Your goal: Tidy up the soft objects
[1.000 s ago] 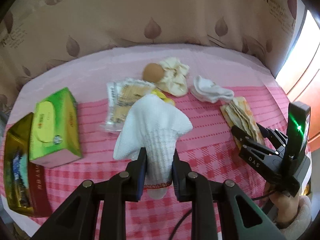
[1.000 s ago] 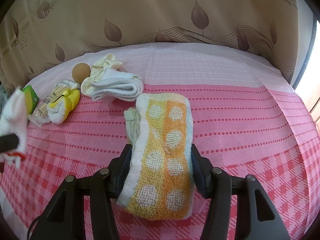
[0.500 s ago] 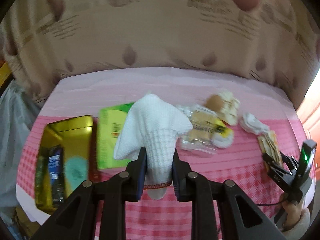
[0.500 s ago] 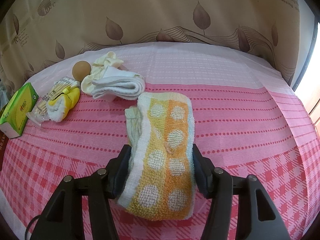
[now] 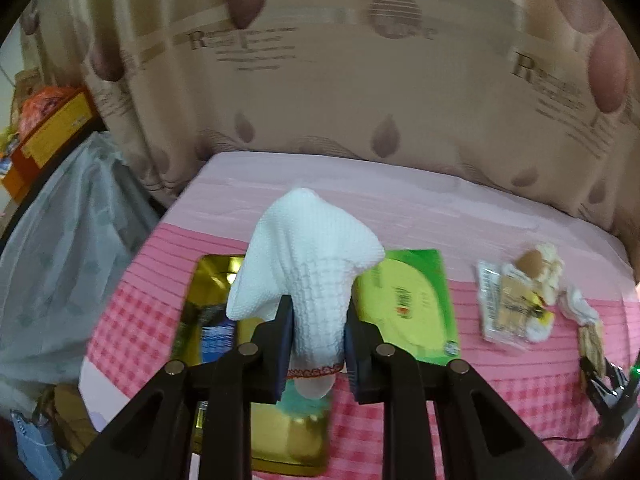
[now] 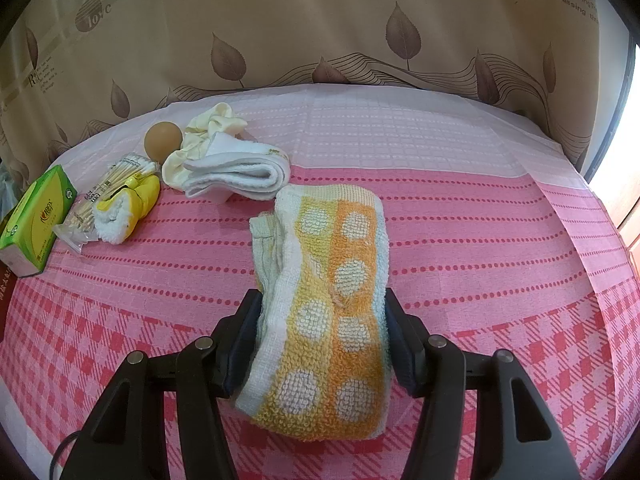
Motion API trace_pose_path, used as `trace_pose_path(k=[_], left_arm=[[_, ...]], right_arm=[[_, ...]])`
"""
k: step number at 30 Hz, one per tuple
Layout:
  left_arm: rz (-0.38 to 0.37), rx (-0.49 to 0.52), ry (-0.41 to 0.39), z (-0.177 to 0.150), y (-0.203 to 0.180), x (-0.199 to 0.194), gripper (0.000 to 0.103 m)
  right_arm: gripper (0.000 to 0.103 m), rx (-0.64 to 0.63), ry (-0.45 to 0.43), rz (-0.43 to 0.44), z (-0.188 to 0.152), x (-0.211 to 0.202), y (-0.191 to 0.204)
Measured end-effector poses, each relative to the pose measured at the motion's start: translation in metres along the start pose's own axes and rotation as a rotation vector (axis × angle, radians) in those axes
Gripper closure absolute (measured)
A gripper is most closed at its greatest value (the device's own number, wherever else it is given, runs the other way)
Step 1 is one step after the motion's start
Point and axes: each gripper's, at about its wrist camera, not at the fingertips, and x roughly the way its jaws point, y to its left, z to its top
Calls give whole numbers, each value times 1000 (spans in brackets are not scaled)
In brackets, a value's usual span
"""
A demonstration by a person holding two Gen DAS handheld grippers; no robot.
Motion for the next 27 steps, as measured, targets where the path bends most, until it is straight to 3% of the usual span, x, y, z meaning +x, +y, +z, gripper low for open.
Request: trace_pose_path(k=[11, 27], left_arm=[[85, -28, 44, 10, 54, 27, 80], [79, -22, 200, 13, 84, 119, 80]], right_arm=[[47, -1, 0, 0, 0, 0, 0], [47, -2, 0, 1, 0, 0, 0]])
